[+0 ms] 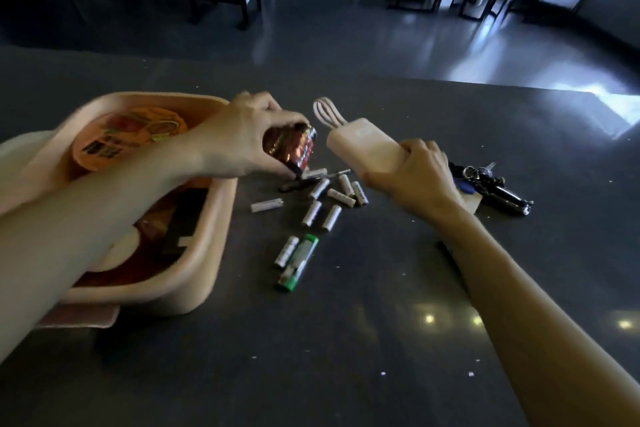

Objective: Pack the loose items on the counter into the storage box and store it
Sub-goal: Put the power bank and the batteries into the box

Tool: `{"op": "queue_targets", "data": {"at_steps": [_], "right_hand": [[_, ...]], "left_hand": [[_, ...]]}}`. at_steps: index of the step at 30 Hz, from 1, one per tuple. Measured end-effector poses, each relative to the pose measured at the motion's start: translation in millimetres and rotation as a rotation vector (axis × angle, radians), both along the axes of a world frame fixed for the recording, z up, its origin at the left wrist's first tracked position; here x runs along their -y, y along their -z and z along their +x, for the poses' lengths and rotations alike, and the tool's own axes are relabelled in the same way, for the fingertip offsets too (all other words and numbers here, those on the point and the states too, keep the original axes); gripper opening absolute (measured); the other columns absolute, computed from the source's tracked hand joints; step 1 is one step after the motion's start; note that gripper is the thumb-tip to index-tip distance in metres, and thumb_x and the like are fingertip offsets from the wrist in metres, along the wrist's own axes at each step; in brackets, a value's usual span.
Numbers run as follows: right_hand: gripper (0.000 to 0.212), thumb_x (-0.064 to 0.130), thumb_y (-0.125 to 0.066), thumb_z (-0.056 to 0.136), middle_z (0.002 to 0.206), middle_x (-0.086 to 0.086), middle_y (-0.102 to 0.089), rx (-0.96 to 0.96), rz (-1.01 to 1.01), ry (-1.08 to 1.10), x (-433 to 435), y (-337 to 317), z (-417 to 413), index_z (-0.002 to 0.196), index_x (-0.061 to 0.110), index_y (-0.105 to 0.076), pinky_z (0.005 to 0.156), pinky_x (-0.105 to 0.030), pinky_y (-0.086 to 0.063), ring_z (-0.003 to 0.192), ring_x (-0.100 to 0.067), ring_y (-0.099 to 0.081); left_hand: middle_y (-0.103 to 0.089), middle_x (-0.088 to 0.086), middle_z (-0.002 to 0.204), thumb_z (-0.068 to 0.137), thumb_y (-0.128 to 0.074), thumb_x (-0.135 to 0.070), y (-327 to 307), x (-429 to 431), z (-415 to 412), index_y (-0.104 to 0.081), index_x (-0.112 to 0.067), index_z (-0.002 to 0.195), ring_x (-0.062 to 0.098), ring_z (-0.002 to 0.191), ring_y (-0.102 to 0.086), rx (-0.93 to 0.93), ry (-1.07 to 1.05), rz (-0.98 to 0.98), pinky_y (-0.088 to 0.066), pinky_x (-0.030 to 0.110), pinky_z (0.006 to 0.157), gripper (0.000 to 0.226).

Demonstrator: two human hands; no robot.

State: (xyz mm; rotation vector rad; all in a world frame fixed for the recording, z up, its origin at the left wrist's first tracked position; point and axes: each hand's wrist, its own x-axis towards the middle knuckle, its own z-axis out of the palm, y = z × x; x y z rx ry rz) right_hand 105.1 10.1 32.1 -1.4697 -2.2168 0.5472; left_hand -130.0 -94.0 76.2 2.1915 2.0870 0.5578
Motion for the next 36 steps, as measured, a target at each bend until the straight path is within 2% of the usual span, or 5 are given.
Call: {"op": "queue_targets", "data": {"at_steps": [13, 19, 26, 31, 36], "right_hand": [[0.085, 0.063, -0.068, 0.054, 0.113, -0.004, -0.048, -0.049, 0.034, 0.115, 137, -28, -140, 0.12, 0.012, -0.051, 0.093, -0.042, -0.04, 0.109, -0.026, -0.043], [0.096, 0.069, -0.063, 0.056, 0.121, -0.01, -0.047, 0.002, 0.07, 0.084, 164, -28, -165, 0.129, 0.009, -0.045, 0.093, -0.045, -0.039, 0.111, -0.028, -0.042], [0.097, 0.071, -0.063, 0.058, 0.12, -0.014, -0.05, 0.107, 0.194, 0.163, 202, -21, -192, 0.123, 0.003, -0.044, 0.094, -0.042, -0.032, 0.112, -0.032, -0.043], [0.103, 0.068, -0.063, 0.058, 0.128, -0.017, -0.04, 0.121, 0.2, 0.269, 227, -10, -207, 0.128, -0.001, -0.036, 0.098, -0.044, -0.023, 0.119, -0.034, -0.033], [0.089, 0.066, -0.066, 0.057, 0.116, -0.012, -0.033, 0.156, 0.162, 0.415, 250, -4, -213, 0.116, 0.004, -0.04, 0.08, -0.034, -0.017, 0.106, -0.028, -0.027]], "left_hand": [[-0.04, 0.002, 0.104, 0.065, -0.077, -0.041, -12, 82, -155, -0.049, -0.034, 0.13, 0.027, 0.106, -0.037, -0.07, -0.016, -0.048, -0.027, 0.031, 0.089, 0.072], [-0.046, 0.016, 0.111, 0.064, -0.077, -0.043, -3, 107, -188, -0.049, -0.031, 0.131, 0.035, 0.107, -0.039, -0.107, -0.153, -0.013, -0.033, 0.043, 0.094, 0.074], [-0.044, 0.015, 0.113, 0.064, -0.077, -0.042, 1, 119, -206, -0.047, -0.032, 0.133, 0.034, 0.111, -0.036, -0.036, -0.177, -0.024, -0.032, 0.042, 0.094, 0.076], [-0.043, 0.012, 0.115, 0.064, -0.078, -0.041, -3, 111, -214, -0.044, -0.032, 0.134, 0.031, 0.112, -0.035, -0.012, -0.087, -0.018, -0.03, 0.038, 0.09, 0.078], [-0.044, 0.011, 0.113, 0.063, -0.079, -0.039, 4, 108, -215, -0.047, -0.03, 0.132, 0.029, 0.112, -0.035, 0.035, 0.053, -0.009, -0.031, 0.037, 0.093, 0.077]]}}
